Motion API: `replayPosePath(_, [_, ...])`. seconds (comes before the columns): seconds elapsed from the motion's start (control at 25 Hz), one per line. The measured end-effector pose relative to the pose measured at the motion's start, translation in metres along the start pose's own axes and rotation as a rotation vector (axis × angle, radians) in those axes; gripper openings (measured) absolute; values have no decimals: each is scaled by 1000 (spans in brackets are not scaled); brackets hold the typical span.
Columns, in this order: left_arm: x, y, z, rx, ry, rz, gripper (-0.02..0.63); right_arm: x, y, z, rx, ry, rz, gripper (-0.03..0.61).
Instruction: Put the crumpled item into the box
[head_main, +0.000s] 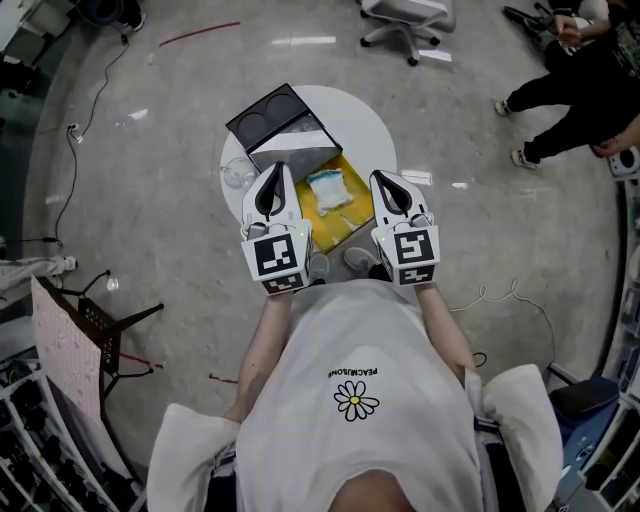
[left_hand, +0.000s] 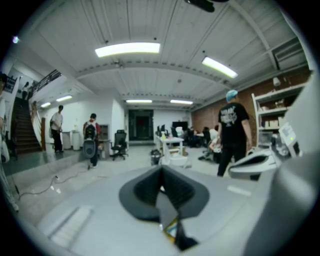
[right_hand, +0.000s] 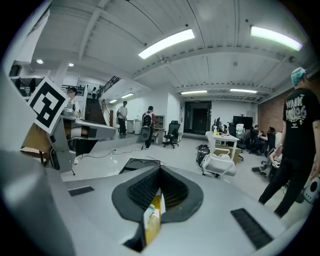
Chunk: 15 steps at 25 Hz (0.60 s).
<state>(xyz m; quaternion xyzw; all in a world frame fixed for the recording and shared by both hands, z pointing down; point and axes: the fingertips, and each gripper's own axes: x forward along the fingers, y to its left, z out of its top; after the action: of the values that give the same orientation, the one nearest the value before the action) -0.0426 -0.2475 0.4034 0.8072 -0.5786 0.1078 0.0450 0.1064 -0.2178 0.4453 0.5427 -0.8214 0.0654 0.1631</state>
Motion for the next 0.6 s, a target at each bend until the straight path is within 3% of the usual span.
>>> replayPosePath(0.6, [1, 5, 0, -14, 7, 18, 2, 1, -2, 0, -9, 0, 5, 0])
